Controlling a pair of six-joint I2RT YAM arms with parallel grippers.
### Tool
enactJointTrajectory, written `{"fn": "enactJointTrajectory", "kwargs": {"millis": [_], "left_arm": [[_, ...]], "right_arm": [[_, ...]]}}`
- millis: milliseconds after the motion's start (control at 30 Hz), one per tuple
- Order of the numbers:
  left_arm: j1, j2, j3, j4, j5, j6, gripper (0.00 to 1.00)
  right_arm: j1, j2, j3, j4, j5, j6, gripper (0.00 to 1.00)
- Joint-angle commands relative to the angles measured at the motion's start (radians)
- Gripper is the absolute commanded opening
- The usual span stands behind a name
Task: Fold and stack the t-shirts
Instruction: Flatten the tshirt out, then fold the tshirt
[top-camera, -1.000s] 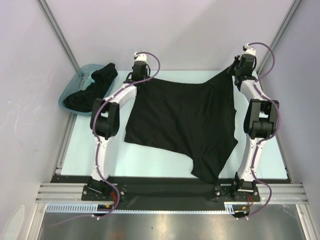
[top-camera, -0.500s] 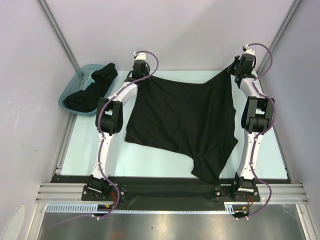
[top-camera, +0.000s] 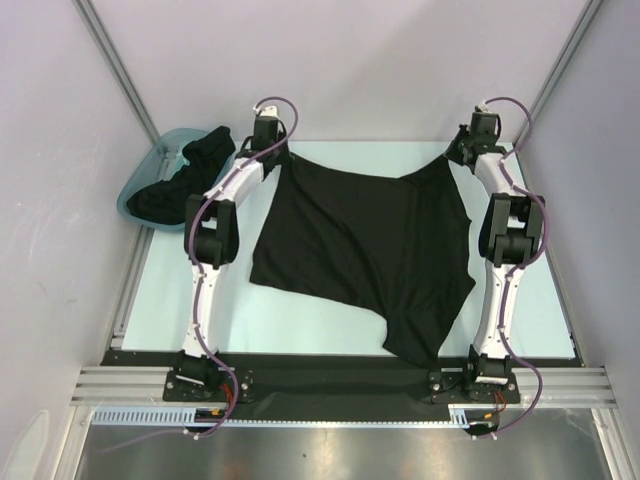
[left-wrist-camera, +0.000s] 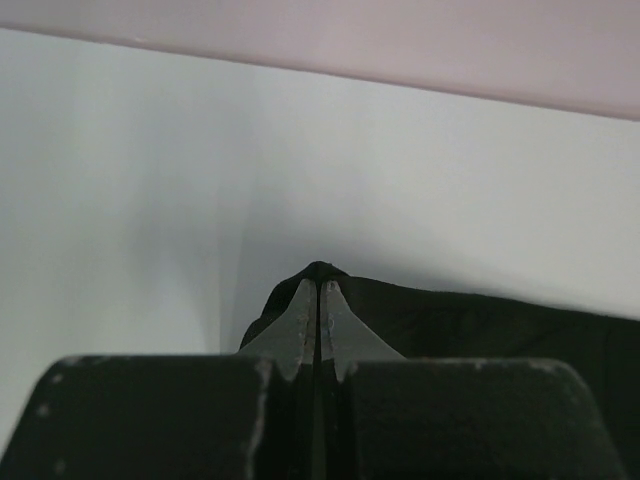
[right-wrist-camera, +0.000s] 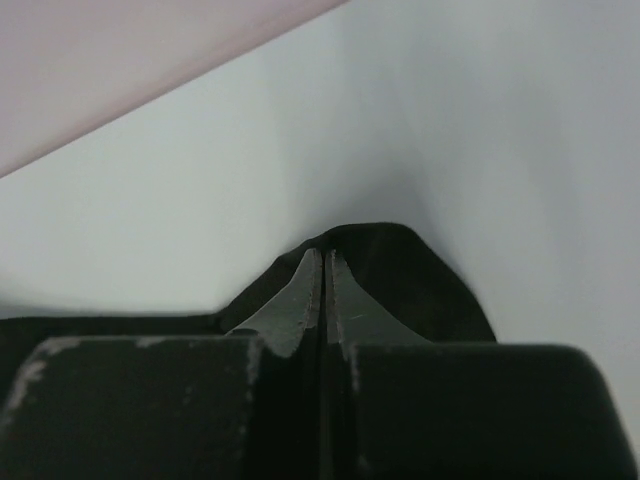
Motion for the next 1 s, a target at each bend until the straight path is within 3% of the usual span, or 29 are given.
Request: {"fn": "enactJointTrajectory", "kwargs": {"millis": [0,300,533,767,967], "left_arm": [[0.009,-0.059,0.053,-0.087,0.121,-0.031,0.01],[0.022,-0.06,0.065,-0.196,0.227,-0.123,0.0],[0.043,-0.027,0.068,-0.109,0.282,-0.226,0.0],[0.069,0.006,0.065,-0.051,0.282,-0.287,0.0],[0.078,0.016,0.076,-0.037,0.314,-0.323,0.0]], "right_arm": [[0.004,-0.127,0.025,-0.076,0.012,0.036,0.0],[-0.052,-0.113,0.096,-0.228,-0.062,0.174,0.0],[-0.128,-0.07,0.031,-0.047,-0.155,0.379,0.0],[-0.141,0.037,0.157,-0.047,-0.197,0.406,0.0],[-0.147,0.043,0.168,-0.124,-0.201,0.475,0.0]]}}
